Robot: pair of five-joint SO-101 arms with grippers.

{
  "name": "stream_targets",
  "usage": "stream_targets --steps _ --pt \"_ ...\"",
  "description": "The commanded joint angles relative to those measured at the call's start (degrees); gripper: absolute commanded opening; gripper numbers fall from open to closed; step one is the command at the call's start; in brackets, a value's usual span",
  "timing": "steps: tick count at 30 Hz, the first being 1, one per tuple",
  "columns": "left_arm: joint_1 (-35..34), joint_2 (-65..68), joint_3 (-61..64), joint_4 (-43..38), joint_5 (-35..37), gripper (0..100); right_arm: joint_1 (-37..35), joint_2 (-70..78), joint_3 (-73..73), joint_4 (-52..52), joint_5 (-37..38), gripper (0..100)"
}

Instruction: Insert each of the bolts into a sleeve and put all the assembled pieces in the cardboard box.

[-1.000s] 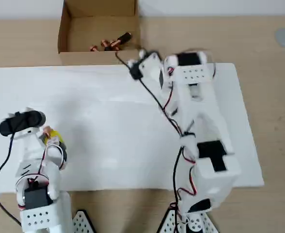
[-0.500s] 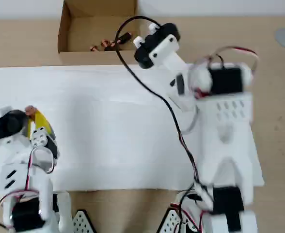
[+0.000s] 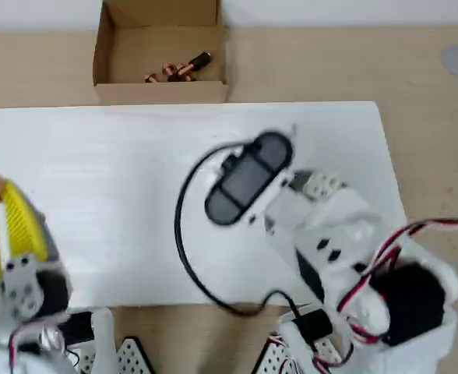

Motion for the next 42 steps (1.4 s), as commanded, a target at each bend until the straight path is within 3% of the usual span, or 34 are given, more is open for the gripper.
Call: stream_targets --steps 1,9,17,21,29,36,42 --pt "-0.44 -0.04 -6.15 -1.23 0.26 1 -1.54 -9.01 10.33 -12.66 -0.53 1.2" --pt "-0.44 -0.04 -12.48 -1.23 0.7 1 -4.0 -29.14 30.64 -45.63 -0.18 1.2" --pt "-0.53 -0.04 -11.87 -0.88 12.66 1 -17.19 -37.85 49.71 -48.35 -0.53 1.2" --pt "-0.53 -0.04 -6.95 -1.23 15.3 1 -25.27 -37.85 54.11 -50.29 -0.88 1.2" --pt "0.09 -0.04 2.11 -5.36 22.07 1 -33.89 -37.76 60.44 -62.24 -14.68 1.2" --pt "16.7 0.66 5.19 -7.82 21.98 0 -35.38 -37.76 61.14 -66.37 -27.25 1.2" --pt "25.93 3.47 5.36 -6.15 21.1 0 -35.38 -37.85 64.48 -67.52 -35.34 1.2"
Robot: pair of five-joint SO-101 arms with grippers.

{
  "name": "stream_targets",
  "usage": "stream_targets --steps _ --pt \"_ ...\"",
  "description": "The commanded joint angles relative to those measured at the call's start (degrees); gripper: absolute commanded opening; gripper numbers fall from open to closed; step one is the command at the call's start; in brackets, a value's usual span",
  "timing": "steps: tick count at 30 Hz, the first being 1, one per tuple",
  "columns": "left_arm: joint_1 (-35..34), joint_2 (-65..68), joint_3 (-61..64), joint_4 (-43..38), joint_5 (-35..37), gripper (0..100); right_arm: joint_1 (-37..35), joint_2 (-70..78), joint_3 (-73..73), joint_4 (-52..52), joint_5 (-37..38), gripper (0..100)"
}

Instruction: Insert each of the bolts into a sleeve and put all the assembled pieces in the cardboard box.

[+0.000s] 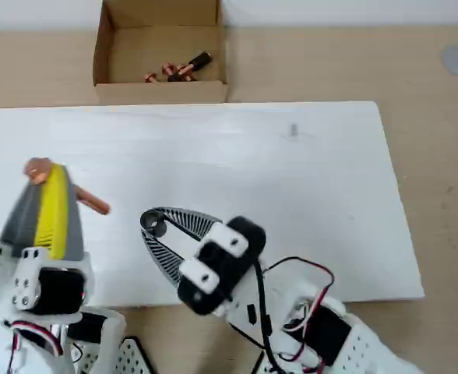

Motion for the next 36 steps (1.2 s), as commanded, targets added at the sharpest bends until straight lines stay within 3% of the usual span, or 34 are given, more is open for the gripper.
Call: stream_targets --steps 1,7,20,31,36 --pt "6.68 1.54 -0.09 1.14 -0.88 0 -1.1 -0.84 0.22 -1.76 -3.08 1.2" --pt "20.92 0.31 3.6 2.81 -1.41 0 -1.1 -0.84 0.84 -1.76 -3.16 1.2" --pt "21.19 -2.24 5.27 2.46 -23.3 0 -1.1 -0.84 3.3 -1.41 -3.69 1.2" --pt "21.54 -2.24 5.89 2.64 -23.38 0 -1.1 -0.84 4.62 -1.67 -4.04 1.2" --pt "21.54 -2.24 8.09 2.46 -19.69 0 -1.01 -0.84 4.44 -1.67 -6.07 1.2"
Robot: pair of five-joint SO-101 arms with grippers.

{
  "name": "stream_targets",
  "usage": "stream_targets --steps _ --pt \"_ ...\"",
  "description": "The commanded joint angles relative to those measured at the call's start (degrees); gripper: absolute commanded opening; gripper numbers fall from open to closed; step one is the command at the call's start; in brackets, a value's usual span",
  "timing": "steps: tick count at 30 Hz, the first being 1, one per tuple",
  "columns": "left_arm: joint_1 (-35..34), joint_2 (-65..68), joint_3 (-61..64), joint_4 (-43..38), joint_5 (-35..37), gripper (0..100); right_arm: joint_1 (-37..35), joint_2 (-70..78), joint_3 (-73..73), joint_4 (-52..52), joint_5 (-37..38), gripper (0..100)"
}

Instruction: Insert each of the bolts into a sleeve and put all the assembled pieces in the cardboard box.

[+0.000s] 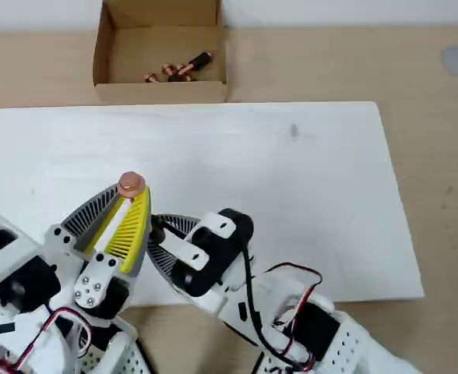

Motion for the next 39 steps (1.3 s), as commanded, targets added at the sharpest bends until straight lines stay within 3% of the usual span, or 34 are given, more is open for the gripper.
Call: stream_targets --steps 1,27,35,39 --pt "0.7 -0.31 0.97 -0.35 1.32 0 -1.01 -0.84 -0.4 -1.49 -0.79 1.2" --pt "0.09 -0.4 0.88 -1.76 -0.18 0 -0.84 -0.84 -2.51 -1.49 -0.88 1.2" --pt "-5.45 -0.4 6.77 -9.93 -0.26 0 -0.84 -0.84 -2.51 -1.49 -2.81 1.2" --pt "-5.27 -0.4 7.74 -10.2 -0.18 0 -0.66 -0.84 -2.51 -1.49 -2.81 1.2"
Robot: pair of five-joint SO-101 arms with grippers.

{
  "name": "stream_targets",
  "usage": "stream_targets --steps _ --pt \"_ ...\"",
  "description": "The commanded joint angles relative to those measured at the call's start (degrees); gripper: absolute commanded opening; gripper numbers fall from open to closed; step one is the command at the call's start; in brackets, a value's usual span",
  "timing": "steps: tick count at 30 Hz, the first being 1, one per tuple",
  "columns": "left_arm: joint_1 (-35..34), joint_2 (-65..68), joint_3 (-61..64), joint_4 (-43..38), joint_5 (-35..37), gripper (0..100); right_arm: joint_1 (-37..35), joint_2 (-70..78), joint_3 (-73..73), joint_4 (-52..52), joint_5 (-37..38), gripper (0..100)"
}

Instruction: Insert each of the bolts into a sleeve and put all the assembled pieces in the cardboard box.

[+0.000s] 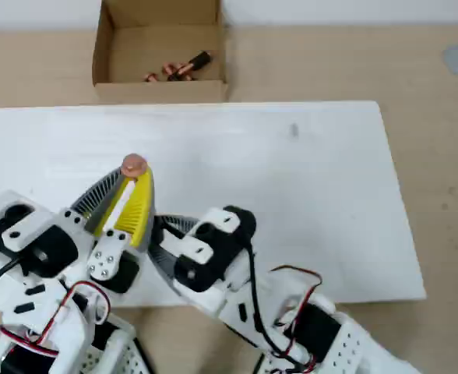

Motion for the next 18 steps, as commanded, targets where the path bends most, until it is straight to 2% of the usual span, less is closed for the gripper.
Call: stream_targets --steps 1,10,18 --pt "-0.88 -0.4 0.09 -1.76 -0.35 0 -0.31 -0.84 -2.42 -1.49 -0.7 1.2" --pt "-0.88 -0.4 0.18 -1.58 0.0 0 7.78 -0.84 -2.07 -1.58 -0.7 1.3" --pt "-0.79 -0.4 0.53 -2.46 0.09 0 7.96 -0.84 -2.07 -1.58 -3.08 1.4"
